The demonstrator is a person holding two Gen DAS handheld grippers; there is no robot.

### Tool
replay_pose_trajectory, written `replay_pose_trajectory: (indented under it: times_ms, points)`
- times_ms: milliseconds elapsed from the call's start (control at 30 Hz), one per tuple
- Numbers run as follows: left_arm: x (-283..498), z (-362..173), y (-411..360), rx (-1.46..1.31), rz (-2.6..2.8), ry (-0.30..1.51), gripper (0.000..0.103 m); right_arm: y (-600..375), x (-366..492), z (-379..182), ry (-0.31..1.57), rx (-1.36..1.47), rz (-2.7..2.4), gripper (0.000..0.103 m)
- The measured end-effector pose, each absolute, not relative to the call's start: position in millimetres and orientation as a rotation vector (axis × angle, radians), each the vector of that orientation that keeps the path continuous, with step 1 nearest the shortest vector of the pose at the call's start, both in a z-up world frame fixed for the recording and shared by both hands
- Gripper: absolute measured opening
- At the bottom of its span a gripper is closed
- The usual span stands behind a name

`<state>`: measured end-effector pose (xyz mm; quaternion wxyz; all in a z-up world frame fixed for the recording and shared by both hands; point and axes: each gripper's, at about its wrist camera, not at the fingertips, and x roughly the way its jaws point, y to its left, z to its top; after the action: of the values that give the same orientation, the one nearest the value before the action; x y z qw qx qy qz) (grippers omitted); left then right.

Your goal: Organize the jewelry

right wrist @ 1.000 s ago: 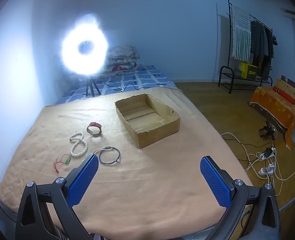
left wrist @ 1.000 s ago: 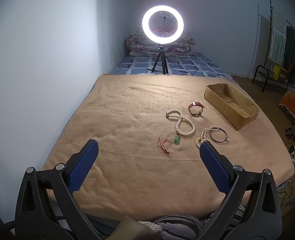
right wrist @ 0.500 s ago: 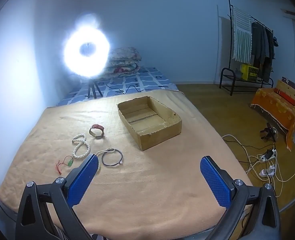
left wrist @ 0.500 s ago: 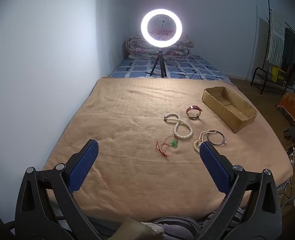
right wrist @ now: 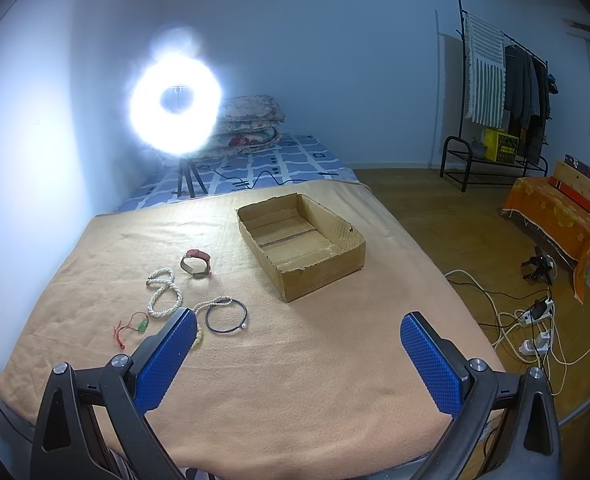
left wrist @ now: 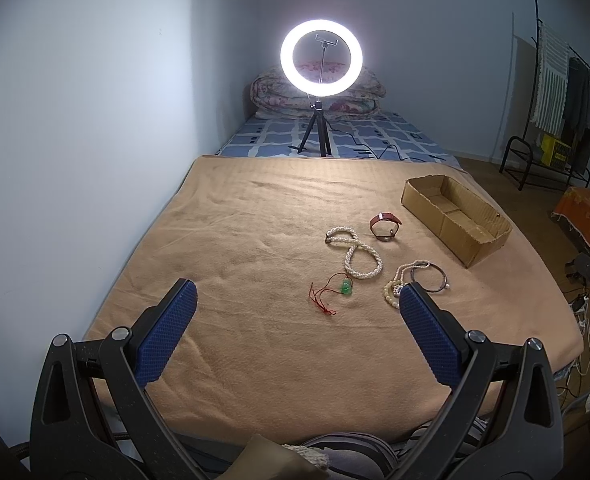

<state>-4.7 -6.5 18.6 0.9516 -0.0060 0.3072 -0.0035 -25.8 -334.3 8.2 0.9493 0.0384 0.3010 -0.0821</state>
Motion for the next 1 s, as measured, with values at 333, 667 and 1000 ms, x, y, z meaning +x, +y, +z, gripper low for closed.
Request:
replay_pose_trajectory:
  times_ms: [333,667,1000]
  points:
    - [-6.4,21.7,-7.4,-0.014,-0.008,0.622,0.103,-333.2,-26.8,11.7,0.604,0.080,-0.163,0.103]
    - [-5.8,22.9,-9.6,-0.015,-0.007,0.622,0.103,-334.8,-28.5,11.4,0.605,0.082,-0.159,0.103]
    - [-6.8,22.1,-9.4,-0.016,-0.007,0.621,0.103,-334.1,-27.9,12.1,0.607,0.081,-0.155,0.103]
